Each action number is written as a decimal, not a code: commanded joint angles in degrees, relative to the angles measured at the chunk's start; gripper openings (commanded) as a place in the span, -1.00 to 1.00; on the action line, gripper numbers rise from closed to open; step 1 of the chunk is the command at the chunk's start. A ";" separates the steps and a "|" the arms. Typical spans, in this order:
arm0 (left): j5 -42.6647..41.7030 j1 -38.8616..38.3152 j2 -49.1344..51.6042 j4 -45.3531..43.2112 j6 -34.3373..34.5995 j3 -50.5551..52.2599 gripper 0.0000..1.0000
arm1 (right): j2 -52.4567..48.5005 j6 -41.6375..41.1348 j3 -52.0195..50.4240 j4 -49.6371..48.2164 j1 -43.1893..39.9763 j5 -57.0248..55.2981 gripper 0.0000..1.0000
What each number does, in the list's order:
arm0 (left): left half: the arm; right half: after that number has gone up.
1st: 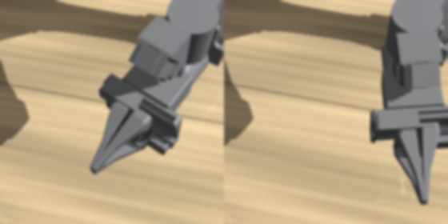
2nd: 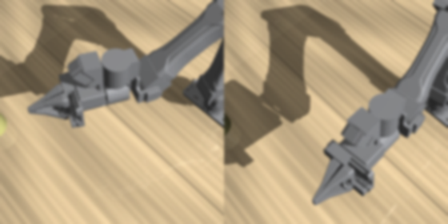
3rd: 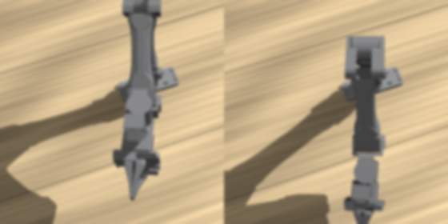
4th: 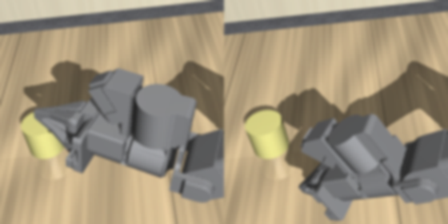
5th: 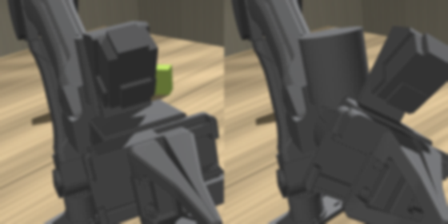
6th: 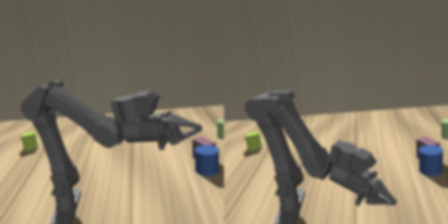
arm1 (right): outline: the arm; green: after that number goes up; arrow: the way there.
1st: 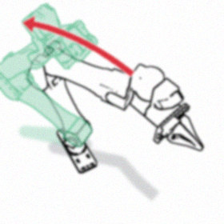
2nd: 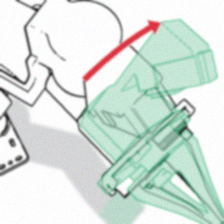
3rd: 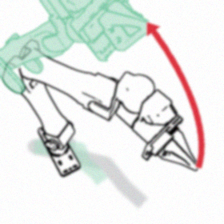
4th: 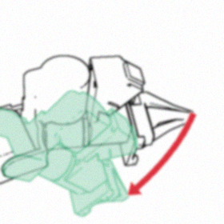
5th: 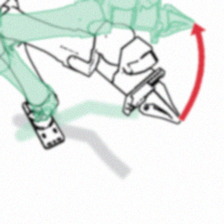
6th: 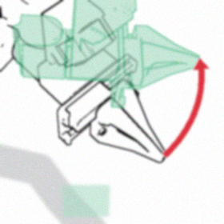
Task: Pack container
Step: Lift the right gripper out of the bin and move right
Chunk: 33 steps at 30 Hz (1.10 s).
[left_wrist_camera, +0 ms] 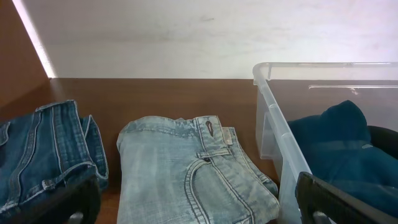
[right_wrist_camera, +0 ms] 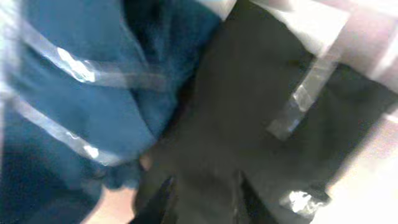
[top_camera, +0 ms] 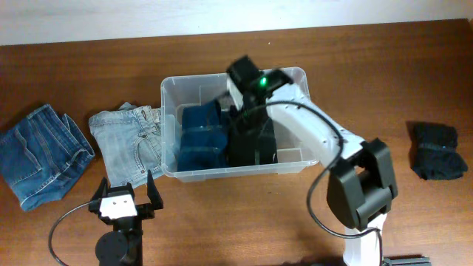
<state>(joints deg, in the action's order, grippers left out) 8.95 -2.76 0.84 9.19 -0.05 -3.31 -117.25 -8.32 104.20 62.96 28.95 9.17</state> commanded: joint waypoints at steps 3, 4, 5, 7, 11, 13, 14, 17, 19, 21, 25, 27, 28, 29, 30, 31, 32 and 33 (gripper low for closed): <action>-0.20 0.31 -0.50 -0.17 -0.85 0.57 0.99 | 7.30 -0.07 17.68 11.06 -6.25 0.04 -0.46; -0.20 0.31 -0.50 -0.17 -0.85 0.57 0.99 | 7.78 -0.81 19.74 13.35 -8.35 -0.31 -0.45; -0.17 0.31 -0.50 -0.17 -0.87 0.57 0.99 | 8.17 -1.27 21.27 15.21 -10.36 -0.57 -0.45; -0.20 0.31 -0.50 -0.17 -0.85 0.57 0.99 | 8.81 -1.33 24.00 19.08 -15.56 -0.81 -0.45; -0.17 0.31 -0.50 -0.17 -0.85 0.57 0.99 | 9.25 -1.44 26.77 26.03 -28.50 -1.01 -0.45; -0.17 0.31 -0.50 -0.17 -0.87 0.57 0.99 | 9.07 -2.71 26.53 28.98 -38.10 -1.01 -0.46; -0.17 0.31 -0.50 -0.17 -0.85 0.57 0.99 | 8.92 -3.52 26.34 29.59 -41.29 -0.94 -0.46; -0.17 0.31 -0.50 -0.17 -0.85 0.57 0.99 | 8.50 -5.79 25.49 30.75 -51.41 -0.83 -0.46; -0.20 0.31 -0.50 -0.17 -0.87 0.57 0.99 | 8.22 -7.52 24.35 31.10 -57.83 -0.79 -0.46; -0.20 0.31 -0.50 -0.17 -0.85 0.57 0.99 | 8.13 -8.76 22.43 31.10 -63.32 -0.81 -0.46; -0.20 0.31 -0.50 -0.17 -0.85 0.57 0.99 | 8.13 -11.76 17.44 29.79 -73.33 -0.81 -0.46; -0.20 0.31 -0.50 -0.17 -0.87 0.57 0.99 | 8.13 -11.74 15.06 28.85 -77.15 -0.79 -0.46; -0.17 0.31 -0.50 -0.17 -0.85 0.57 0.99 | 8.13 -11.74 13.90 28.33 -78.71 -0.79 -0.46; -0.17 0.31 -0.50 -0.17 -0.87 0.57 0.99 | 8.13 -12.00 12.44 27.69 -80.39 -0.76 -0.46; -0.17 0.31 -0.50 -0.17 -0.85 0.57 0.99 | 8.13 -13.00 11.10 27.15 -81.77 -0.76 -0.45; -0.20 0.31 -0.50 -0.17 -0.85 0.57 0.99 | 8.13 -14.38 9.42 26.21 -83.27 -0.76 -0.44; -0.20 0.31 -0.50 -0.17 -0.85 0.57 0.99 | 8.13 -15.02 8.00 25.31 -84.26 -0.76 -0.40; -0.20 0.31 -0.50 -0.17 -0.85 0.57 0.99 | 8.13 -15.15 6.19 23.96 -85.29 -0.52 -0.38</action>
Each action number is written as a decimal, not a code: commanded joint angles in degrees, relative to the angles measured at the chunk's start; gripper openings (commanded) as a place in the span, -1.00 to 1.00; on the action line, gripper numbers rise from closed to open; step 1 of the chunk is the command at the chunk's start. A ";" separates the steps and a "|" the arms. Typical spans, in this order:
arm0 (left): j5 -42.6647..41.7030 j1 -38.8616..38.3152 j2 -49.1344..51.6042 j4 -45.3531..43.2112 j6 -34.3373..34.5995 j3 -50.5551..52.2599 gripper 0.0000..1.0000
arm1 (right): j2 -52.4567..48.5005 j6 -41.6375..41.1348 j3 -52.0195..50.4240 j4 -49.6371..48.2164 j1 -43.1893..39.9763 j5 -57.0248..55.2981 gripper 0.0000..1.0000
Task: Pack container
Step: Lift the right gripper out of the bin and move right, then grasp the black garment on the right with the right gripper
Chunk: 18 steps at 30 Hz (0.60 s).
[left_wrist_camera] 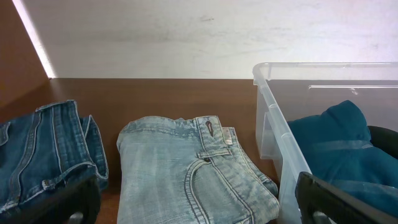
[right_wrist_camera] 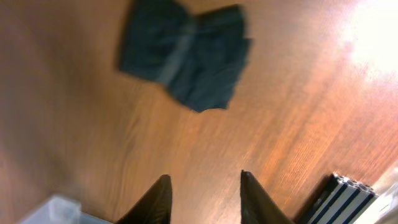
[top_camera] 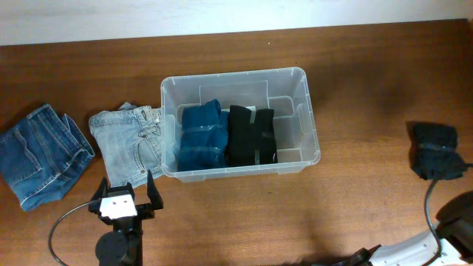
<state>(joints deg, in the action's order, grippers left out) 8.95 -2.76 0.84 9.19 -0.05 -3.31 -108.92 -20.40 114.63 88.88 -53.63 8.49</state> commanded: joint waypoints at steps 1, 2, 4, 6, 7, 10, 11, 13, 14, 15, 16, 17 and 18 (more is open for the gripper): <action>-0.20 0.31 -0.50 -0.17 -0.85 0.57 0.99 | -0.20 -3.06 -6.78 -3.91 -3.89 1.03 -0.27; -0.17 0.31 -0.50 -0.17 -0.85 0.57 0.99 | -0.20 -3.06 -8.26 -5.05 -4.33 1.68 -0.14; -0.17 0.31 -0.50 -0.17 -0.87 0.57 0.99 | -0.20 -3.04 -11.47 -7.76 -4.96 2.78 0.13; -0.20 0.31 -0.50 -0.17 -0.87 0.57 0.99 | -0.20 -3.06 -14.27 -10.47 -4.94 3.17 0.47; -0.20 0.31 -0.50 -0.17 -0.87 0.57 0.99 | -0.20 -3.06 -15.65 -11.67 -4.90 3.17 0.51; -0.17 0.31 -0.50 -0.17 -0.87 0.57 0.99 | -0.20 -3.08 -18.93 -14.67 -4.90 3.39 0.54; -0.20 0.31 -0.50 -0.17 -0.85 0.57 0.99 | -0.20 -3.08 -20.04 -15.78 -4.90 3.45 0.55; -0.20 0.31 -0.50 -0.17 -0.87 0.57 0.99 | -0.20 -3.08 -22.38 -18.10 -4.90 3.91 0.59; -0.20 0.31 -0.50 -0.17 -0.87 0.57 0.99 | -0.20 -3.08 -23.41 -19.19 -4.90 4.20 0.61; -0.20 0.31 -0.50 -0.17 -0.87 0.57 0.99 | -0.20 -3.08 -24.68 -20.65 -4.90 4.74 0.62; -0.17 0.31 -0.50 -0.17 -0.87 0.57 0.99 | -0.20 -3.08 -25.99 -22.05 -4.90 5.20 0.64; -0.20 0.31 -0.50 -0.17 -0.85 0.57 0.99 | -0.20 -3.08 -27.10 -23.28 -4.90 5.44 0.64; -0.20 0.31 -0.50 -0.17 -0.87 0.57 0.99 | -0.20 -3.08 -28.20 -24.48 -4.90 5.70 0.64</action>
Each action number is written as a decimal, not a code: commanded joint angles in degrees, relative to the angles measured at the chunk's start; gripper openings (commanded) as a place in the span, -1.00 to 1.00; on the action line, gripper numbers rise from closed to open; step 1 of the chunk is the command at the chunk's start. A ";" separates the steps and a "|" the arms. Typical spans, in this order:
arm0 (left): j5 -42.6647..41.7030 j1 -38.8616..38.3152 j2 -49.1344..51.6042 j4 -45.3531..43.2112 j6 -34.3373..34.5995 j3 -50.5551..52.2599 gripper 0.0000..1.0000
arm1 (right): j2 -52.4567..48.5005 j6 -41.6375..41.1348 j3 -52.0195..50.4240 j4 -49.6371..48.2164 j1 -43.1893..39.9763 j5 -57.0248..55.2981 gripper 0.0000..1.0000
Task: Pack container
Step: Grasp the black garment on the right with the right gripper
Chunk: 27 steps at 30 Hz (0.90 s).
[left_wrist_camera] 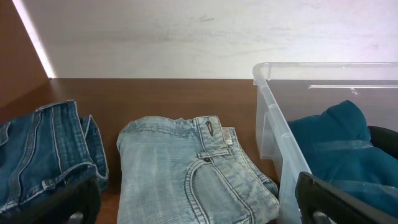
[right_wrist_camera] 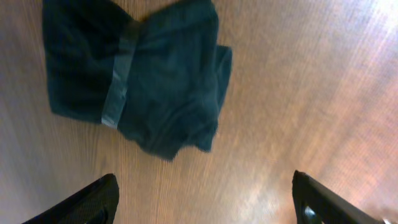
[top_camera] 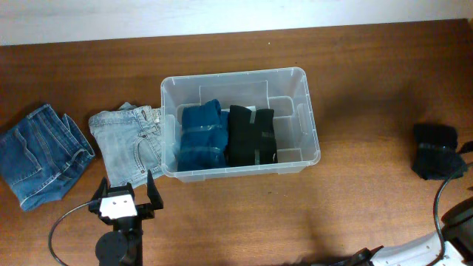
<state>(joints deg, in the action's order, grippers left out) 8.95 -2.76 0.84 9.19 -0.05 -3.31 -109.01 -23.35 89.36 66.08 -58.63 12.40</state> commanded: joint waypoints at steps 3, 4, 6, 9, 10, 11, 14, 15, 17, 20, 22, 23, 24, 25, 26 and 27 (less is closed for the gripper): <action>-0.20 0.31 -0.50 -0.17 -0.85 0.57 0.99 | -0.11 -0.13 -6.51 -5.73 0.15 3.76 0.64; -0.20 0.31 -0.50 -0.17 -0.85 0.57 0.99 | -0.11 -0.15 -7.85 -7.21 0.15 3.96 0.63; -0.20 0.31 -0.50 -0.17 -0.87 0.57 0.99 | -0.11 -0.92 -10.03 -9.75 0.15 3.91 0.63; -0.20 0.31 -0.50 -0.17 -0.87 0.57 0.99 | -0.11 -2.56 -12.44 -13.20 0.15 4.48 0.63; -0.20 0.31 -0.50 -0.17 -0.87 0.57 0.99 | -0.11 -2.56 -13.18 -14.58 0.15 5.14 0.63; -0.20 0.31 -0.50 -0.17 -0.85 0.57 0.99 | -0.11 -2.69 -13.62 -15.34 0.15 5.27 0.62; -0.17 0.31 -0.50 -0.17 -0.87 0.57 0.99 | -0.11 -2.69 -14.45 -17.16 0.17 5.16 0.62; -0.17 0.31 -0.50 -0.17 -0.87 0.57 0.99 | -0.11 -2.69 -14.75 -17.99 0.17 5.18 0.62; -0.20 0.31 -0.50 -0.17 -0.87 0.57 0.99 | -0.13 -2.71 -15.52 -20.11 0.17 5.22 0.62; -0.20 0.31 -0.50 -0.17 -0.85 0.57 0.99 | -0.15 -4.04 -16.52 -22.05 0.17 5.20 0.62; -0.20 0.31 -0.50 -0.17 -0.87 0.57 0.99 | -0.22 -4.20 -17.33 -23.50 0.17 5.20 0.62; -0.20 0.31 -0.50 -0.17 -0.85 0.57 0.99 | -0.26 -4.22 -17.79 -24.17 0.17 5.20 0.61; -0.20 0.31 -0.50 -0.17 -0.85 0.57 0.99 | -0.42 -4.44 -18.03 -24.61 0.17 5.25 0.61; -0.20 0.31 -0.50 -0.17 -0.87 0.57 0.99 | -0.66 -5.11 -18.16 -24.81 0.17 5.25 0.61; -0.20 0.31 -0.50 -0.17 -0.85 0.57 0.99 | -1.05 -5.70 -18.18 -25.07 0.17 5.27 0.61; -0.20 0.31 -0.50 -0.17 -0.85 0.57 0.99 | -1.42 -5.68 -18.18 -25.49 0.17 5.42 0.61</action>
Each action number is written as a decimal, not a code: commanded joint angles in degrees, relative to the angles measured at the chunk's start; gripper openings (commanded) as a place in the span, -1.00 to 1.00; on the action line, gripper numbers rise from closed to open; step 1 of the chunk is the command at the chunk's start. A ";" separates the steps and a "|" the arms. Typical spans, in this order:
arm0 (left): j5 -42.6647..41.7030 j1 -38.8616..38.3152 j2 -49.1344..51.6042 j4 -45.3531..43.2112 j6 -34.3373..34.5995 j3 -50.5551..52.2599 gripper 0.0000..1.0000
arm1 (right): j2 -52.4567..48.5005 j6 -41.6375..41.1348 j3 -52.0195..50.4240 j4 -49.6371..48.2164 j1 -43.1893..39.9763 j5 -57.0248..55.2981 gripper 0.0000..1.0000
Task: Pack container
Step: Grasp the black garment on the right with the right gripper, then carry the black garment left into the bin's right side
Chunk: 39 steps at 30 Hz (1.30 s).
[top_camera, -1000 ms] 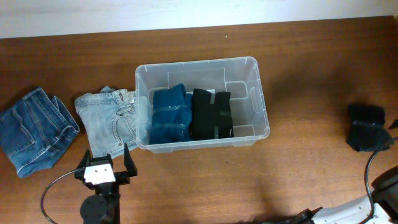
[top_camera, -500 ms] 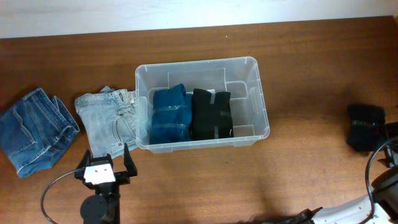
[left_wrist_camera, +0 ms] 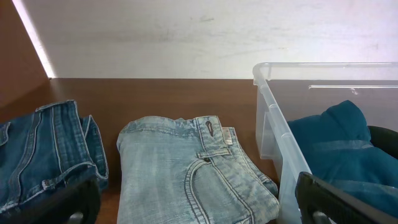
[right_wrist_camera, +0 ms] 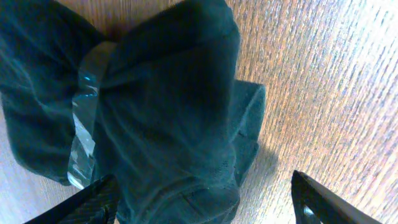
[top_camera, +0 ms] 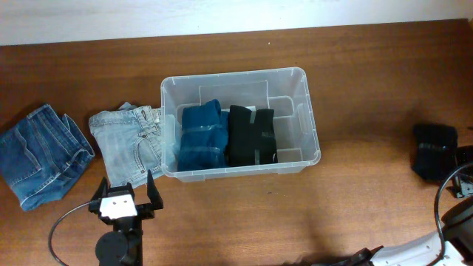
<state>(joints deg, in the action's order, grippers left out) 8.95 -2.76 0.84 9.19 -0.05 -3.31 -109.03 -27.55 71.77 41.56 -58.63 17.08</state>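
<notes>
A clear plastic container [top_camera: 235,76] in the middle of the table holds a blue taped bundle [top_camera: 201,137] and a black taped bundle [top_camera: 250,137] side by side. Another black bundle with a tape band [top_camera: 434,151] lies at the far right of the table. It fills the right wrist view [right_wrist_camera: 155,106]. My right gripper [right_wrist_camera: 205,205] hangs open close over it, one finger on each side, holding nothing. At the front left my left gripper [top_camera: 124,193] stands open and empty, facing the light jeans [left_wrist_camera: 186,168].
Folded light-blue jeans [top_camera: 129,144] lie just left of the container. Darker folded jeans [top_camera: 41,159] sit further left near the table edge. The container's right part has bare floor [top_camera: 288,125]. The container wall [left_wrist_camera: 280,143] stands right of my left gripper.
My right gripper has come lower over the black bundle at the far right, which now fills its view. Its fingers remain wide open. The left arm has not moved.
My right gripper was inside the container at the black bundle next to the blue one. Then it was at the far right above the other black bundle, fingers close together. Its fingers were then spread wide, and now it is close over that bundle.
</notes>
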 commanded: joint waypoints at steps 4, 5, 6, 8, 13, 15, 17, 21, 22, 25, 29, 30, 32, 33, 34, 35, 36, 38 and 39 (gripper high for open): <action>-0.20 0.31 -0.50 -0.17 -0.85 0.57 0.99 | -2.45 -1.51 -0.59 -1.57 0.17 0.76 0.61; -0.20 0.31 -0.50 -0.17 -0.85 0.57 0.99 | -3.06 -1.75 -0.61 -1.84 0.17 0.87 0.61; -0.20 0.31 -0.50 -0.17 -0.85 0.57 0.99 | -3.56 -1.75 -0.63 -2.05 0.22 1.20 0.61; -0.20 0.31 -0.50 -0.17 -0.85 0.57 0.99 | -4.48 -1.92 -0.63 -2.49 0.44 2.14 0.61; -0.20 0.31 -0.50 -0.17 -0.85 0.57 0.99 | -5.84 -1.88 -0.63 -3.96 2.38 3.45 0.48; -0.20 0.31 -0.50 -0.17 -0.87 0.57 0.99 | -5.84 -1.86 -0.63 -4.26 3.26 3.28 0.29; -0.22 0.31 -0.50 -0.17 -0.85 0.57 0.99 | -5.84 -1.55 -0.63 -4.35 4.00 3.21 0.14; -0.20 0.31 -0.46 -0.17 -0.85 0.57 0.99 | -5.84 -1.42 -0.63 -3.82 4.48 3.32 -0.24; -0.17 0.31 -0.44 -0.17 -0.87 0.57 0.99 | -5.84 -1.42 -0.63 -3.63 4.48 3.37 -0.34; -0.20 0.31 -0.44 -0.17 -0.85 0.57 0.99 | -5.70 -1.42 -0.61 -3.26 4.46 4.98 -0.60; -0.20 0.31 -0.44 -0.15 -0.85 0.57 0.99 | -5.01 0.02 -0.37 -3.21 4.48 9.99 -0.85; -0.22 0.31 -0.37 -0.20 -0.85 0.57 0.99 | -4.61 0.50 -0.09 -2.97 4.48 11.45 -0.89; -0.20 0.31 -0.33 -0.17 -0.85 0.57 0.99 | -3.45 1.29 1.14 -1.66 4.52 14.47 -0.92; -0.20 0.31 -0.28 -0.17 -0.85 0.57 0.99 | -2.49 2.27 2.23 -0.81 4.68 16.09 -0.92; -0.20 0.31 -0.28 -0.17 -0.85 0.57 0.99 | -1.44 3.04 3.32 0.20 4.98 17.40 -0.92; -0.17 0.31 -0.28 -0.17 -0.85 0.57 0.99 | -0.57 3.80 4.24 0.94 5.22 18.43 -0.92; -0.20 0.31 -0.28 -0.17 -0.85 0.57 0.99 | 0.46 4.96 5.42 2.05 5.62 19.37 -0.92; -0.20 0.31 -0.28 -0.17 -0.85 0.57 0.99 | 2.47 7.32 7.87 4.50 6.93 20.92 -0.92; -0.20 0.31 -0.28 -0.17 -0.85 0.57 0.99 | 3.45 8.39 9.09 5.79 7.76 21.46 -0.92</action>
<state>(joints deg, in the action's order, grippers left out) 8.95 -2.76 0.84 9.19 -0.05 -3.29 -111.85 -24.23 75.92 45.65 -53.43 32.67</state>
